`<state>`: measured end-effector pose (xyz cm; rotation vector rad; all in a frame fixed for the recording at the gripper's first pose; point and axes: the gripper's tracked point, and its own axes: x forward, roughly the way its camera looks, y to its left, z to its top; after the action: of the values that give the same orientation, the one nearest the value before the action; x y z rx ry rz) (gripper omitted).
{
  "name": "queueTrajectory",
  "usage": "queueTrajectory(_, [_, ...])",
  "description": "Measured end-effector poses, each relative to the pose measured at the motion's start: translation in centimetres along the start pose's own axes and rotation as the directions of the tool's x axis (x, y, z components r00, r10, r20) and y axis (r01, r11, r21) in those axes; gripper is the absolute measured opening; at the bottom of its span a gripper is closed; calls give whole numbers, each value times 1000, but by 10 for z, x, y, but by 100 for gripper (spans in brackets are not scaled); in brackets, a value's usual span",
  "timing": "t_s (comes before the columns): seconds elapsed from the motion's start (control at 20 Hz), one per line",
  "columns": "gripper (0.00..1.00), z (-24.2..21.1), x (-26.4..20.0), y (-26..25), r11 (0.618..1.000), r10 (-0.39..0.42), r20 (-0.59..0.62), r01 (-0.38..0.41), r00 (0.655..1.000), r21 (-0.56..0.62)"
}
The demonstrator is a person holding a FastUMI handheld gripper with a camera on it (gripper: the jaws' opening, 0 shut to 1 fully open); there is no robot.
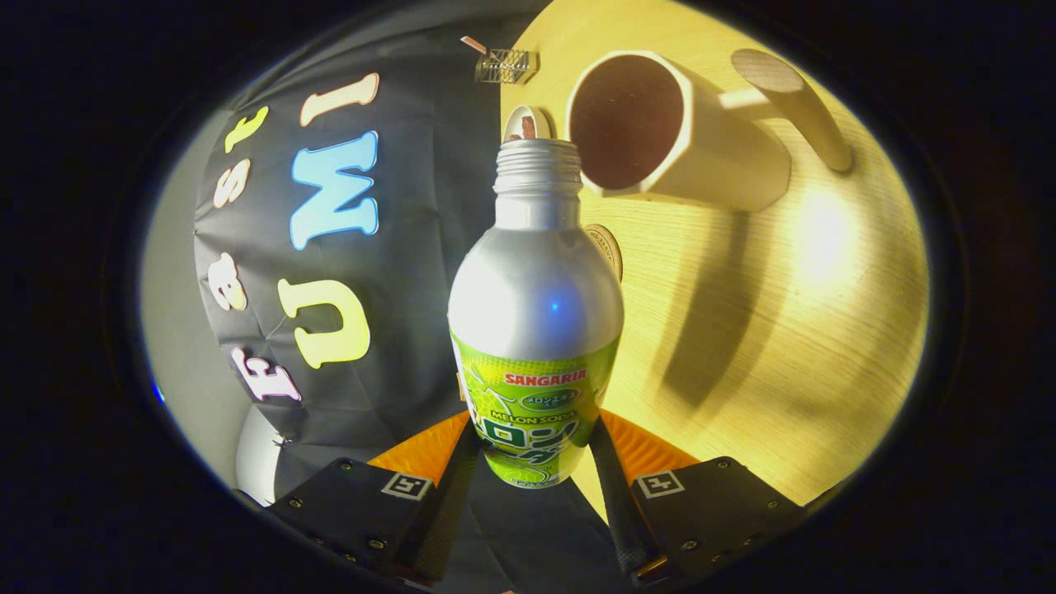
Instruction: Take the bottle from table, then pour the juice into the cup, finally place the bottle on the coaster
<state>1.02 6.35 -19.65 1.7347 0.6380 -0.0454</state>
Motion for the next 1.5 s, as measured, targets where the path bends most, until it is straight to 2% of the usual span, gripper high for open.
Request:
queueTrajectory(0.8, [75,-2,-7,5,988,-18,-68,28,997,150])
queueTrajectory(1.5, [75,-3,-11,23,968,6,-107,21,994,250])
